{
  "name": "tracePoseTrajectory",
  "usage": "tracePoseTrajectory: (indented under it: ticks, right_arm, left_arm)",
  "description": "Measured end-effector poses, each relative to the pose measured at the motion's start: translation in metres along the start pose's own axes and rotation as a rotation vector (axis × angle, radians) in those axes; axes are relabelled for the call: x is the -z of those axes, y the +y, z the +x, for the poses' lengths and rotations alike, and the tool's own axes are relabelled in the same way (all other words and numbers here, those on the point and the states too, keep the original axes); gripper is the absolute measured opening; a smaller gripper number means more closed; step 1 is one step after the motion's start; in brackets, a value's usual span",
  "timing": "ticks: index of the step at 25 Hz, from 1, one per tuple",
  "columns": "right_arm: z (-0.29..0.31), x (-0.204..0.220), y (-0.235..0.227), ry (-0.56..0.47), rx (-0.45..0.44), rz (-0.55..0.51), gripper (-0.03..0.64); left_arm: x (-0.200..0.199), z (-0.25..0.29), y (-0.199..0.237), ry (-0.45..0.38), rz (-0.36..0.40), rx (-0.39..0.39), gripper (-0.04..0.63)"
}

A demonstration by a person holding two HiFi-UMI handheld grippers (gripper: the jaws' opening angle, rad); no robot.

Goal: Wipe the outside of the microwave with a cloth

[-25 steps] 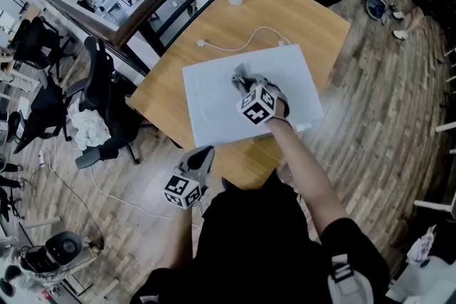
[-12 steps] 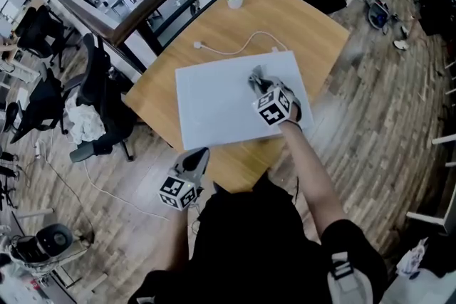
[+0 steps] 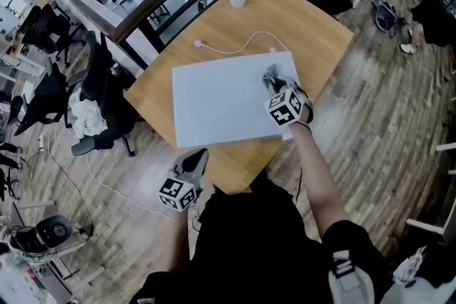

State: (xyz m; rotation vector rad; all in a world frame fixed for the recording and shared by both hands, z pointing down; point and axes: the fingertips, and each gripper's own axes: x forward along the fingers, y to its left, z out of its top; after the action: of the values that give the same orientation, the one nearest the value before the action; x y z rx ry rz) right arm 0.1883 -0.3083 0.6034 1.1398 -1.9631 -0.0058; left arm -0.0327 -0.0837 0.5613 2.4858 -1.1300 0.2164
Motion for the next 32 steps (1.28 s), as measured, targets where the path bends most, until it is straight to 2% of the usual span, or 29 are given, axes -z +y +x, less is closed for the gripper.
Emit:
tracePoseTrajectory:
  ticks: [15, 26, 32]
  right_arm:
    - [-0.009, 0.031, -0.036, -0.005, -0.007, 0.042, 0.023]
    - [0.006, 0.029, -0.054, 0.006, -0.009, 0.074, 0.021]
    - [0.021, 0.023, -0.069, 0.003, 0.011, 0.041, 0.021]
  left_arm:
    - [0.000, 0.024, -0.022, -0.030, 0.000, -0.060, 0.000]
    - [0.005, 0.023, -0.028, -0.028, -0.013, -0.085, 0.000]
    - [0.006, 0.020, -0.021, -0.025, -0.017, -0.103, 0.000]
